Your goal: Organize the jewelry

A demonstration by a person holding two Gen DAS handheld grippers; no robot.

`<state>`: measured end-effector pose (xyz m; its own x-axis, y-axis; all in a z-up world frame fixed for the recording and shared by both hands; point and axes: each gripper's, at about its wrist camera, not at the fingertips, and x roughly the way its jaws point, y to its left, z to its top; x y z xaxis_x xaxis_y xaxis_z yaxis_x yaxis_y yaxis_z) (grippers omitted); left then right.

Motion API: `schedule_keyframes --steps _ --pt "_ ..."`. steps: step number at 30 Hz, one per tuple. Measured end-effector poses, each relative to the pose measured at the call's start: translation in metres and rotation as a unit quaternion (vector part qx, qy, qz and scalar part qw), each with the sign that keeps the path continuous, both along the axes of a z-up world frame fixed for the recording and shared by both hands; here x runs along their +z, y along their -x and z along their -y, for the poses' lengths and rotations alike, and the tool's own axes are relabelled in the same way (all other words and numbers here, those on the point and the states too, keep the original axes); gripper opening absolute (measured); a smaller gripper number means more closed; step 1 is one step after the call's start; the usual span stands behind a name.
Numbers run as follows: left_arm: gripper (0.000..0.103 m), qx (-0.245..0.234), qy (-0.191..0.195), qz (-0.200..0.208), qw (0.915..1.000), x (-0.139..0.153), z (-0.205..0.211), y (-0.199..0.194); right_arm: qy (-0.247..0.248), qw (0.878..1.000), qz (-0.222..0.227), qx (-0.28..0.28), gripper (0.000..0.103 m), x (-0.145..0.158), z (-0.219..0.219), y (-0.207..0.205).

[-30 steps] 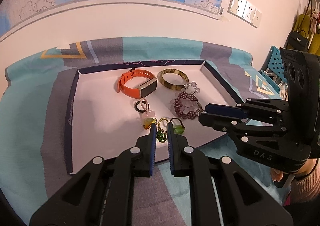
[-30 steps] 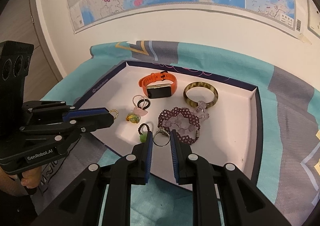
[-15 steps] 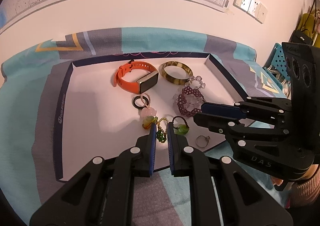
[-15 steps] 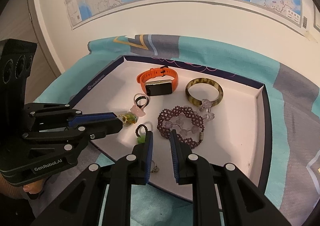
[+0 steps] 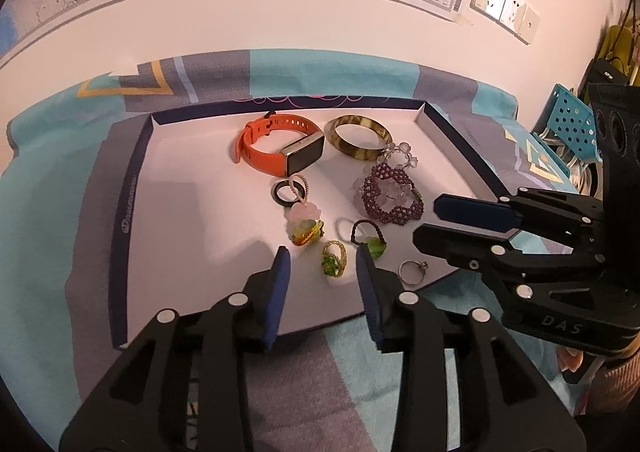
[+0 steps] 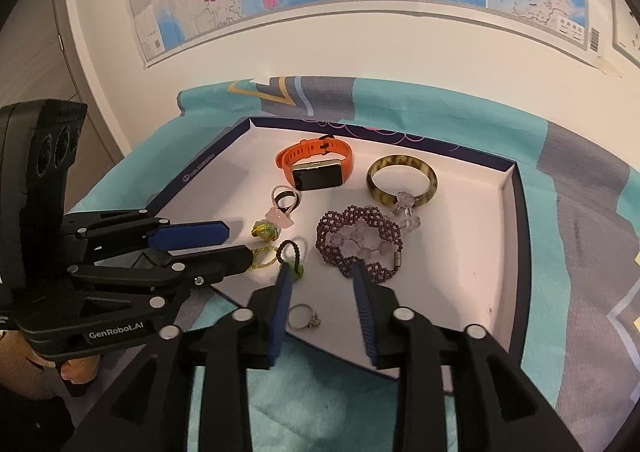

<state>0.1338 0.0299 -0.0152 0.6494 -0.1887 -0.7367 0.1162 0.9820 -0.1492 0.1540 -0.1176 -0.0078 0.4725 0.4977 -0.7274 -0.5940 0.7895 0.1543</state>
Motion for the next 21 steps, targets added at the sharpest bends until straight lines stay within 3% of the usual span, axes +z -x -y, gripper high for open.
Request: schedule_keyframes --steps 6,11,13,21 --pt "0.066 0.014 -0.015 0.027 0.9994 0.011 -0.004 0.022 -0.011 1.000 0.012 -0.012 0.053 0.007 0.013 0.013" --pt "0.097 0.033 -0.024 0.059 0.9975 0.022 -0.009 0.050 -0.004 0.999 0.033 -0.028 0.078 0.010 0.023 0.033" --pt "0.097 0.038 -0.030 0.071 0.9963 0.025 -0.009 0.060 0.003 0.998 0.043 -0.039 0.097 0.010 0.026 0.041" --pt "0.097 0.068 -0.040 0.063 0.9949 0.022 -0.008 0.083 0.011 0.998 0.032 -0.062 0.096 0.003 0.035 0.062"
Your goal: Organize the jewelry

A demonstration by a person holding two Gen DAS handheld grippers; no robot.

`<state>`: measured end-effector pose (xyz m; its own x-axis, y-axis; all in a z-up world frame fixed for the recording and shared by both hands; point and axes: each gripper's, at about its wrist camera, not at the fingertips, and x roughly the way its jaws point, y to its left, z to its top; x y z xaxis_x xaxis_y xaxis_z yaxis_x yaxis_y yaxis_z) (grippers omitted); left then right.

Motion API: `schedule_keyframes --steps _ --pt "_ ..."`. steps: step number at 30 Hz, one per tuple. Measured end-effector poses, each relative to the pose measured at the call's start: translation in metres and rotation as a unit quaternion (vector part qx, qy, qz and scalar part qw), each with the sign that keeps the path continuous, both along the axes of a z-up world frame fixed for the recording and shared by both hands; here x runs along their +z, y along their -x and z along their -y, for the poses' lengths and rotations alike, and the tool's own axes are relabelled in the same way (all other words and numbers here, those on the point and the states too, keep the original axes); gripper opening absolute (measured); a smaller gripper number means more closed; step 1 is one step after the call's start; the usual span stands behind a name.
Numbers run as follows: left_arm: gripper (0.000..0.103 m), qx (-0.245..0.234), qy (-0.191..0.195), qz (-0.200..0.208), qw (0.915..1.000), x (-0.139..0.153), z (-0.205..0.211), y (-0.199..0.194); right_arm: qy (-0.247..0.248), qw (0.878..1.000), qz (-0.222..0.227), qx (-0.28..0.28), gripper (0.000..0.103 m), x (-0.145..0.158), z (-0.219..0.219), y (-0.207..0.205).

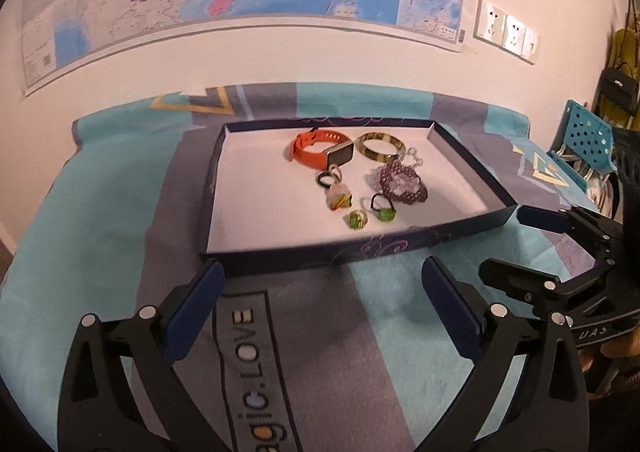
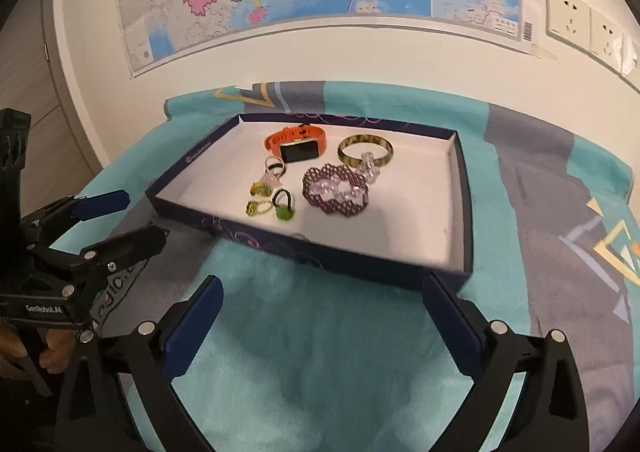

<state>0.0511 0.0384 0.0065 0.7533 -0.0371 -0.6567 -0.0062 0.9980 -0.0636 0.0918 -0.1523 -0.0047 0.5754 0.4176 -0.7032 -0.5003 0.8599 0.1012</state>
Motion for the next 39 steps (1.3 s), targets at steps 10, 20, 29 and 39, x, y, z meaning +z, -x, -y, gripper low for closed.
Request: schedule_keyframes --steps 10,20,29,39 --pt "0.097 0.018 -0.022 0.003 0.9996 0.001 0.005 0.014 0.000 1.000 0.000 0.004 0.096 -0.001 -0.004 0.015" --pt "0.097 0.027 -0.024 0.002 0.9993 0.001 0.005 0.017 0.004 1.000 -0.003 0.007 0.096 -0.005 -0.006 0.020" --pt "0.097 0.027 -0.021 -0.001 0.9994 0.000 0.005 0.017 0.001 1.000 -0.002 0.007 0.096 -0.005 -0.005 0.020" --pt "0.097 0.026 -0.023 -0.003 0.9994 -0.001 0.007 0.016 -0.001 1.000 -0.004 0.007 0.096 -0.005 -0.005 0.020"
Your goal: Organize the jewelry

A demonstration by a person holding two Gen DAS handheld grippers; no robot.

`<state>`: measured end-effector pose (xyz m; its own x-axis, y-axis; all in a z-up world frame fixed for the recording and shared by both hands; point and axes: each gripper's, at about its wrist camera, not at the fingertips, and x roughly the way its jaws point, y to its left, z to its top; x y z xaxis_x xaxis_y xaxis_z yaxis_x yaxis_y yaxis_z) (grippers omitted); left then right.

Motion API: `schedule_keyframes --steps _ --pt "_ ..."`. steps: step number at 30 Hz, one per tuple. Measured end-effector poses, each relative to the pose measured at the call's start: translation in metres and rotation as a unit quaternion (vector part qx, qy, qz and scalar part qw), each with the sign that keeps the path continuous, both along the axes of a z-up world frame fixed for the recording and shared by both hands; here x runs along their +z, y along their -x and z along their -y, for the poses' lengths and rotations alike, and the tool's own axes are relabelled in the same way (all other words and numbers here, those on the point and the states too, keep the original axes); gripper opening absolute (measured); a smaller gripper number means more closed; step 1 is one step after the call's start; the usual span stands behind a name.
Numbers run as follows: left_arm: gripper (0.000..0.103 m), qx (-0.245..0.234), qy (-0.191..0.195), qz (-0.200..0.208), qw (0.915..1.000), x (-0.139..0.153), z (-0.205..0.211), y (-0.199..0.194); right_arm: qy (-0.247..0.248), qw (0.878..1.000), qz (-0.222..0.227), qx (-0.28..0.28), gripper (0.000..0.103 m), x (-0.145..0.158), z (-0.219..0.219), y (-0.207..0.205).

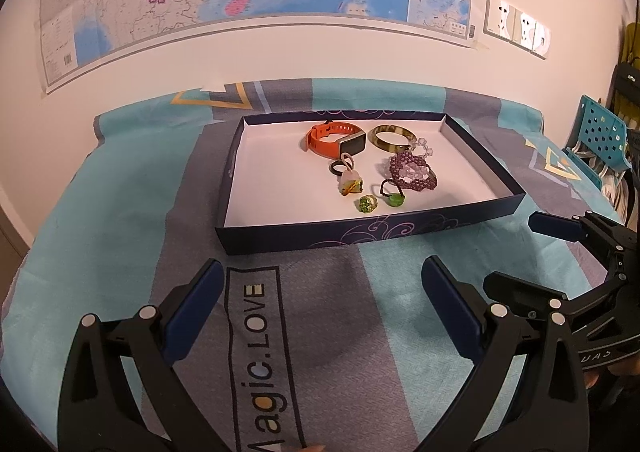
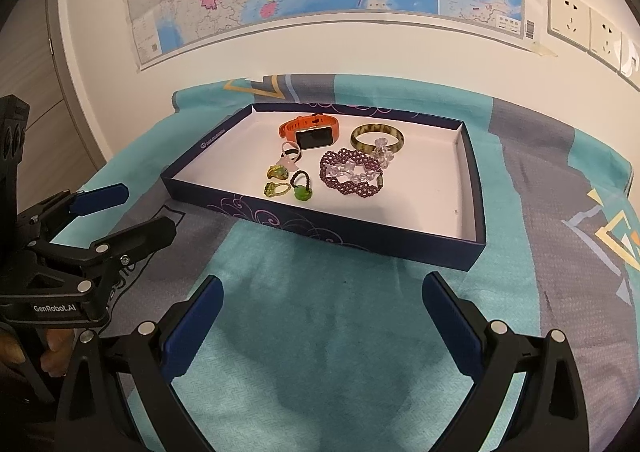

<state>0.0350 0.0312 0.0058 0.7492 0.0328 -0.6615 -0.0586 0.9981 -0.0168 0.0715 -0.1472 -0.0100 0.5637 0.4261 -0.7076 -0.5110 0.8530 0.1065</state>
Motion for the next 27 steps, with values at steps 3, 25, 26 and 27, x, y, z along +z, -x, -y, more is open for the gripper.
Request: schedule_keyframes --steps 3,25,26,27 --pt "0.097 0.001 0.000 -0.003 1.0000 -0.0007 0.0002 -0.0006 -0.001 1.000 -0.001 -0.002 0.096 -0.0003 0.0008 -0.0007" --pt "0.097 0.000 -0.002 -0.005 1.0000 -0.0010 0.0005 -0.0021 -0.003 1.000 -0.001 -0.003 0.096 -0.0001 0.0028 -0.0027" --pt "0.097 0.000 -0.002 -0.005 1.0000 -0.0010 0.0003 -0.0022 -0.003 1.000 -0.001 -0.003 0.096 0.0001 0.0029 -0.0026" --pt "0.097 0.000 -0.002 -0.005 1.0000 -0.0011 0.0004 -0.0022 -0.003 1.000 0.000 -0.003 0.096 0.0004 0.0030 -0.0021"
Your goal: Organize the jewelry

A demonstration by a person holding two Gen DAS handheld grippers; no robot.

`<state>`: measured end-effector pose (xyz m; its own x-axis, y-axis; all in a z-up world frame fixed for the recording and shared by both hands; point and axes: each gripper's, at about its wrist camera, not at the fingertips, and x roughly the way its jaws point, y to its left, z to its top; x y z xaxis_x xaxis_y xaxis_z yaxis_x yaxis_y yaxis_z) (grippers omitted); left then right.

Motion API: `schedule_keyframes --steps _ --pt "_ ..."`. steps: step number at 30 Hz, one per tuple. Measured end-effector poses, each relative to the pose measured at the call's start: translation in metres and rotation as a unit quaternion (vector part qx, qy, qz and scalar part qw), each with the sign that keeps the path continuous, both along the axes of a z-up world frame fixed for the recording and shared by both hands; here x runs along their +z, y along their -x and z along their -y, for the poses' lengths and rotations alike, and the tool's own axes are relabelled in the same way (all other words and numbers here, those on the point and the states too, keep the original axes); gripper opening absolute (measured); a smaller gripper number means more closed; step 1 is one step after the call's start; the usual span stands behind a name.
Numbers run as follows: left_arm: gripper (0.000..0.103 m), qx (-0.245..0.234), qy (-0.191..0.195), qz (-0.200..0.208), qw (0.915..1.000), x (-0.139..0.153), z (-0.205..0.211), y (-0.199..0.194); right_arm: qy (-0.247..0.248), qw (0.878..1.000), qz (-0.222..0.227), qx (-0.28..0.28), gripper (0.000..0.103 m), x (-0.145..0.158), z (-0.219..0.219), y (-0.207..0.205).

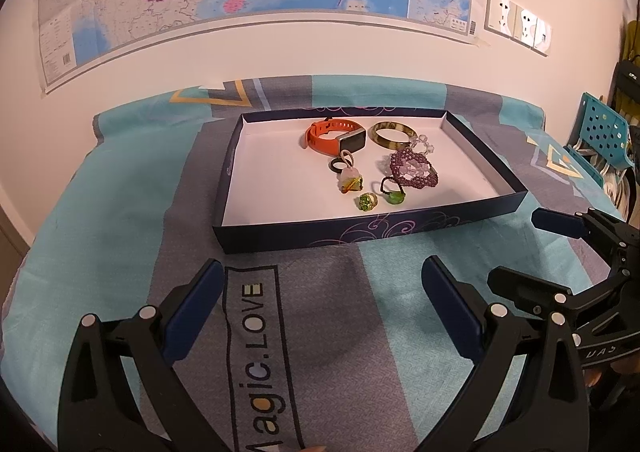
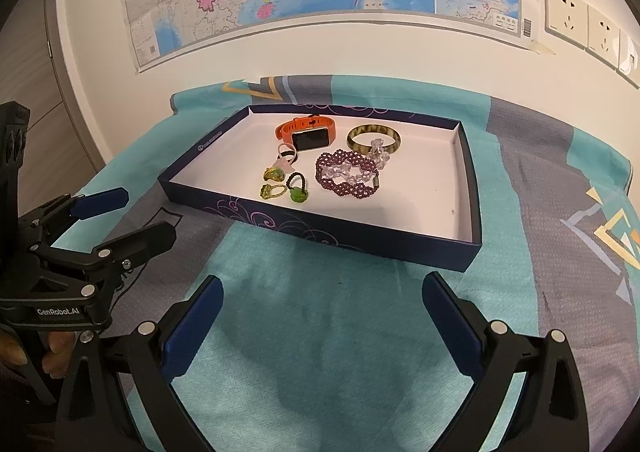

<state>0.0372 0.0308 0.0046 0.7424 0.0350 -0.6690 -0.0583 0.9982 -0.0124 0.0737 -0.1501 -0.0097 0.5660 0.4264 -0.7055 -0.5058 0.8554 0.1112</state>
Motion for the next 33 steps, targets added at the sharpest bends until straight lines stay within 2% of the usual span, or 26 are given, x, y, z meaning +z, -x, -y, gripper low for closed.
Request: schedule_keyframes --steps 33 --pt "0.097 -0.002 0.000 0.000 1.0000 -0.0021 0.0020 -0.0015 0.000 1.000 -0.002 -0.001 0.096 -0.0012 0.0008 -0.0012"
